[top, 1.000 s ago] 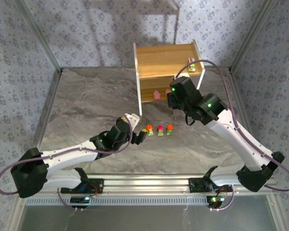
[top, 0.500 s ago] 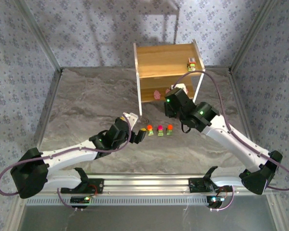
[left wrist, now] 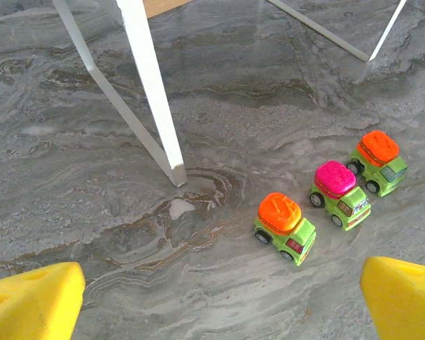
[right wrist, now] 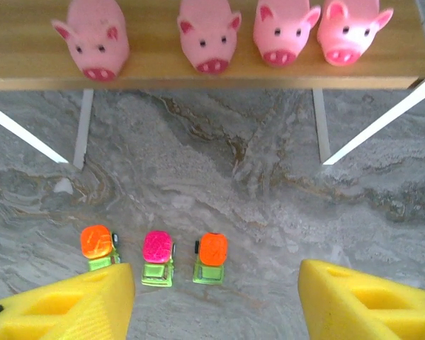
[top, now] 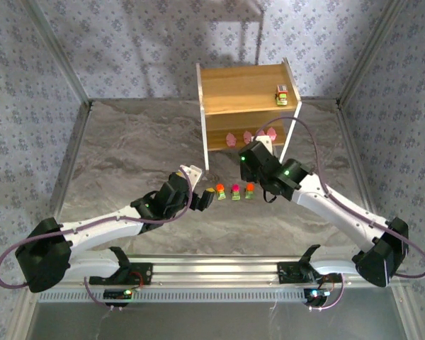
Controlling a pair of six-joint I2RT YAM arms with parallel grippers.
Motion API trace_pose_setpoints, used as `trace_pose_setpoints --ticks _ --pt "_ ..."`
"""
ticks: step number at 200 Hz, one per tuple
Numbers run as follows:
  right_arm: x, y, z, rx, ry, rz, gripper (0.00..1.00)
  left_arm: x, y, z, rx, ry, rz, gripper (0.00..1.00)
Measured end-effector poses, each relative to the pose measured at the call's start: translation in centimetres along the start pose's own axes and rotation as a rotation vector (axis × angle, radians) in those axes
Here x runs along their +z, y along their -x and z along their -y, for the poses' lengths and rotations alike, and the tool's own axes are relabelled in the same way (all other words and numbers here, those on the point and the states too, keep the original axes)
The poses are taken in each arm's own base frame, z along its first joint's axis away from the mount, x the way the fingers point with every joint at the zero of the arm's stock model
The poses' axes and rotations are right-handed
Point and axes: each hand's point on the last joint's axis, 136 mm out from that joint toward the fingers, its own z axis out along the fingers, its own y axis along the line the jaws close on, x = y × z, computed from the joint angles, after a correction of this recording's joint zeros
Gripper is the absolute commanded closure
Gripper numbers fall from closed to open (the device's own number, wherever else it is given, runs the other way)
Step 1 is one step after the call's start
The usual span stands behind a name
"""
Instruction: Place and organize the plastic toys onto the shelf
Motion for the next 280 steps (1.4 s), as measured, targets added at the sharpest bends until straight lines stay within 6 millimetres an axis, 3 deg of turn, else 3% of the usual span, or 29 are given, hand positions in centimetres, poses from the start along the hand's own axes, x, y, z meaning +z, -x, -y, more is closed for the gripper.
trace_pose_setpoints --ticks 77,211,280 --pt "2.0 -1.9 0.4 0.030 -0.011 -0.033 0.33 0.0 0.0 -0.1 -0.001 0.001 0.000 0.00" --pt "8.3 -6.3 -0.5 0.050 -0.023 -0.163 0.33 0.0 0.0 0.0 -0.001 -0.005 -0.001 0.00" --pt "10.5 -9.2 -0.2 0.061 -0.038 -0.232 0.42 0.0 0.0 0.1 -0.001 -0.005 -0.002 0.00"
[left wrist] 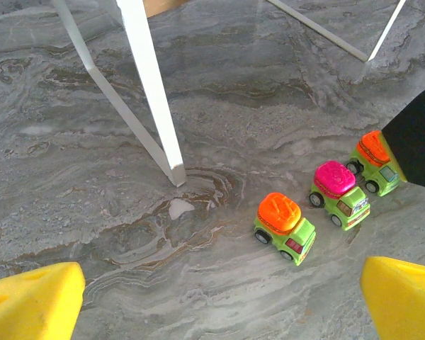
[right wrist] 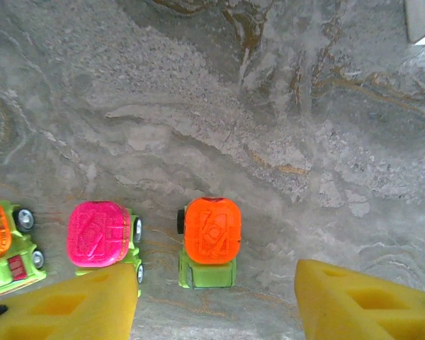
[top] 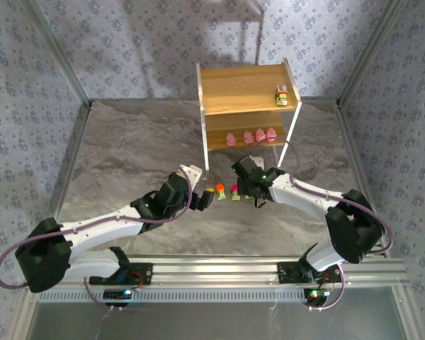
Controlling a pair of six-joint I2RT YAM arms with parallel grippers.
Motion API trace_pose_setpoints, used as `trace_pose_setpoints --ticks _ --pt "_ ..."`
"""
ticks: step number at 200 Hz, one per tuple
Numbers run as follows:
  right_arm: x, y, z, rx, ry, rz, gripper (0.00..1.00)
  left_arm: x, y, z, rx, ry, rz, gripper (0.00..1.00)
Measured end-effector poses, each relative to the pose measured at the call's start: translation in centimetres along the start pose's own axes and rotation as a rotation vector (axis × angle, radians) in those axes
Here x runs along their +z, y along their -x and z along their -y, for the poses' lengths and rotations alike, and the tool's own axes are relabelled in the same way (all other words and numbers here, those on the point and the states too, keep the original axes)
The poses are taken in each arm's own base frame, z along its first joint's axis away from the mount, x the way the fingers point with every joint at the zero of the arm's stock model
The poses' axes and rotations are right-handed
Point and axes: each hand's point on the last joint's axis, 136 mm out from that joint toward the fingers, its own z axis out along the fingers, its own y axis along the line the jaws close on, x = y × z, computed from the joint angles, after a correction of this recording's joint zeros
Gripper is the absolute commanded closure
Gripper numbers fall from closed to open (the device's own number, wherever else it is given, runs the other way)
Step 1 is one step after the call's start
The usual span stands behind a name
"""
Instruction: Place and organize the plastic toys onto the shelf
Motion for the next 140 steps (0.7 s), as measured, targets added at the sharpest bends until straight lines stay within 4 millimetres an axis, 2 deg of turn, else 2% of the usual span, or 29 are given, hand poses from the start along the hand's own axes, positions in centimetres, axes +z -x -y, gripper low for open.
trace_pose_setpoints --ticks 140 --pt "2.8 -2.0 0.1 0.025 0.013 -0.069 0.50 0.0 -0.1 0.0 0.001 0.000 -0.002 0.00"
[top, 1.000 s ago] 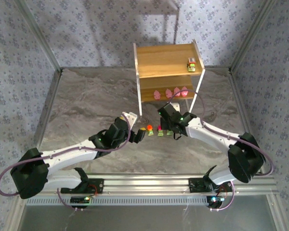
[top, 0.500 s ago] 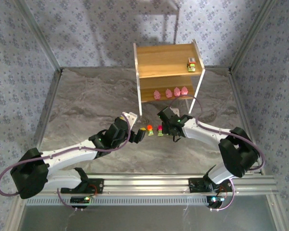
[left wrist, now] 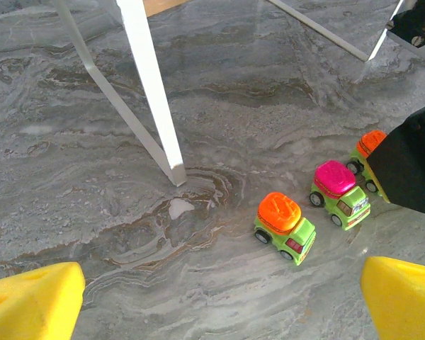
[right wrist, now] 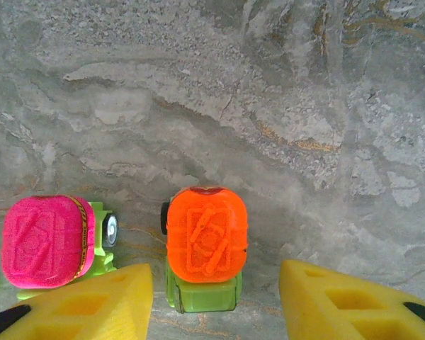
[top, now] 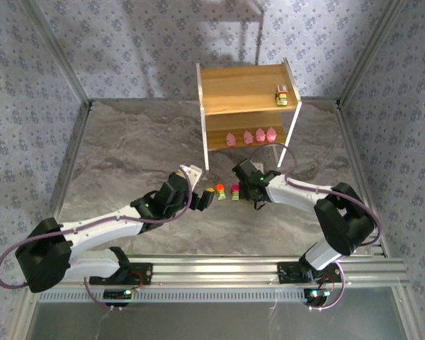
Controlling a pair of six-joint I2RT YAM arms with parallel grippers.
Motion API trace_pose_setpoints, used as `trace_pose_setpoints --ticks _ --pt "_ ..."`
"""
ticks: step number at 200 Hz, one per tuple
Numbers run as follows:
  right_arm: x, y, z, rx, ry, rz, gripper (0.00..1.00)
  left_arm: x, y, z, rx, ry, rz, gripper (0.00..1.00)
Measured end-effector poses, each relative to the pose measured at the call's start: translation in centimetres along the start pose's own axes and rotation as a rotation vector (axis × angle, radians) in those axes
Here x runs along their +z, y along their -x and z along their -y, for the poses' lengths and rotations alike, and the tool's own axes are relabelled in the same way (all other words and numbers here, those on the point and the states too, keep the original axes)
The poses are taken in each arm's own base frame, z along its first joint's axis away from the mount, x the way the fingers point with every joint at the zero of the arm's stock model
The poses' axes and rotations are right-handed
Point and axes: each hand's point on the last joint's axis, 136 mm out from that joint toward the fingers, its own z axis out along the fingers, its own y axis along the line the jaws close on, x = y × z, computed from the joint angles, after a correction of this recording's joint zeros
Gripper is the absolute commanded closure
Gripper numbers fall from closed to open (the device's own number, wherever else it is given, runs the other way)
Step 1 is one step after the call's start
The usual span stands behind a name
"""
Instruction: Place and organize the plastic toys onto the shelf
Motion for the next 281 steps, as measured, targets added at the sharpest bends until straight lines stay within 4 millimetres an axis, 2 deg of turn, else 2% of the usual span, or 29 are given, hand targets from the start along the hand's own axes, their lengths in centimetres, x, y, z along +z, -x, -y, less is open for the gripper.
trace_pose_setpoints --ticks 281 --pt "1.9 -0.7 -0.1 0.006 0.004 -0.031 0.60 0.4 -0.6 0.2 0.006 -0.010 -0.023 0.00"
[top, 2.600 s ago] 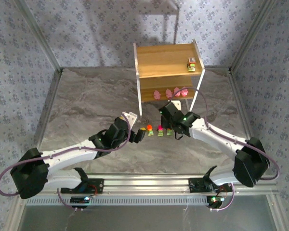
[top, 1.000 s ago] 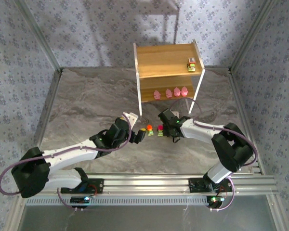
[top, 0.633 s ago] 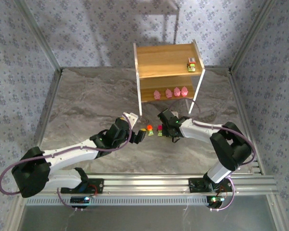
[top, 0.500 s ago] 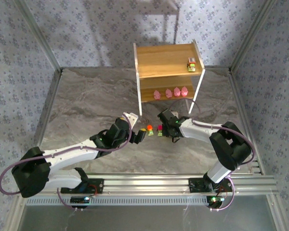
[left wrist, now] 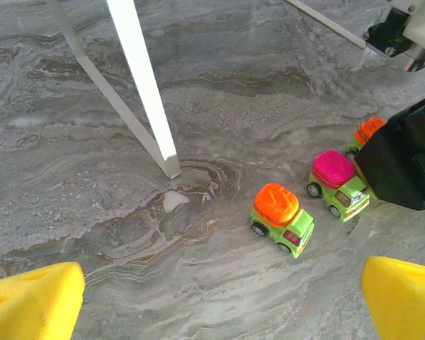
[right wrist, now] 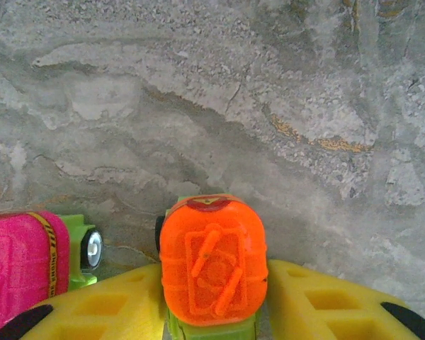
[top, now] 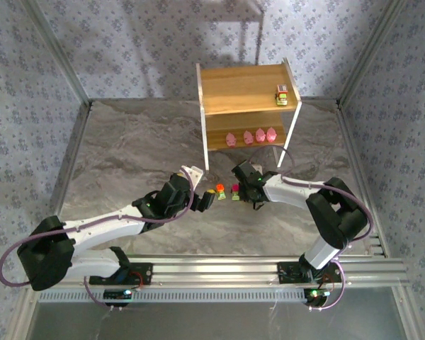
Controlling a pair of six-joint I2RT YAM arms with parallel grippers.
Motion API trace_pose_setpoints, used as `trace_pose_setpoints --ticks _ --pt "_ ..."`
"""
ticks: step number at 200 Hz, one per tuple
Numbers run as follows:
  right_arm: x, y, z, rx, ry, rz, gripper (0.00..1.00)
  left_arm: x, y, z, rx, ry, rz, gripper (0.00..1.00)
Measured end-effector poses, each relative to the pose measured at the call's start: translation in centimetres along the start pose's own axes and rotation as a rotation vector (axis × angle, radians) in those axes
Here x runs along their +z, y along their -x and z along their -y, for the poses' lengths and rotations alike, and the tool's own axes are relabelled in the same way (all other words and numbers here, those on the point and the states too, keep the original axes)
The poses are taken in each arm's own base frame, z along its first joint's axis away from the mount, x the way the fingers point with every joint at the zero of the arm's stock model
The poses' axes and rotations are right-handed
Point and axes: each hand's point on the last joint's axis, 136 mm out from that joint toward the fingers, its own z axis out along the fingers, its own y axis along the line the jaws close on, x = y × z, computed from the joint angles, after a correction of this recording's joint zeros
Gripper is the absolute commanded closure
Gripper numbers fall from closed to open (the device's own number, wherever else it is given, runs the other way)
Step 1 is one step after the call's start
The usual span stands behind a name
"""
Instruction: Place and organize the plastic toys onto the shelf
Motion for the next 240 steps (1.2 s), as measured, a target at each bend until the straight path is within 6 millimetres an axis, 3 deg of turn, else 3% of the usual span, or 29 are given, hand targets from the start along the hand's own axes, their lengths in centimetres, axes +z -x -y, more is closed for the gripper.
trace_pose_setpoints --ticks 71,130,240 --pt "0.0 0.0 0.0 0.000 -0.001 0.001 0.67 0.1 -0.2 0.1 0.001 -0.003 -0.005 0.00" --pt "-0.4 -0.1 0.4 -0.003 -0.017 -0.002 0.67 0.1 -0.2 0.1 0.001 -0.006 -0.006 0.00" --pt "-5.0 2.4 0.2 -0.001 -0.001 0.080 0.68 0.1 -0.2 0.3 0.002 -0.015 -0.007 0.00"
